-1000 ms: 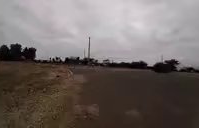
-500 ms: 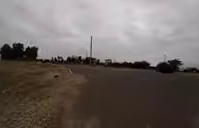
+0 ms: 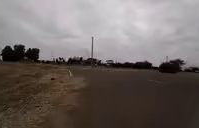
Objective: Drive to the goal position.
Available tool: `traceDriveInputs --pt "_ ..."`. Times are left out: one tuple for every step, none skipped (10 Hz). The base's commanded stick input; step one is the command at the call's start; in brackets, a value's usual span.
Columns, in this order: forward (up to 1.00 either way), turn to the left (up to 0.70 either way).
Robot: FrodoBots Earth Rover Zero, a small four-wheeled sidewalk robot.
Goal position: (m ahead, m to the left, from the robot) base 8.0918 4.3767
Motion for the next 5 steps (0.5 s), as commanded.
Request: traceDriveInputs --pt "0.85 0.00" --pt "0.85 0.00" --pt "0.85 0.00" --pt "0.85 0.00" --pt "0.85 0.00"
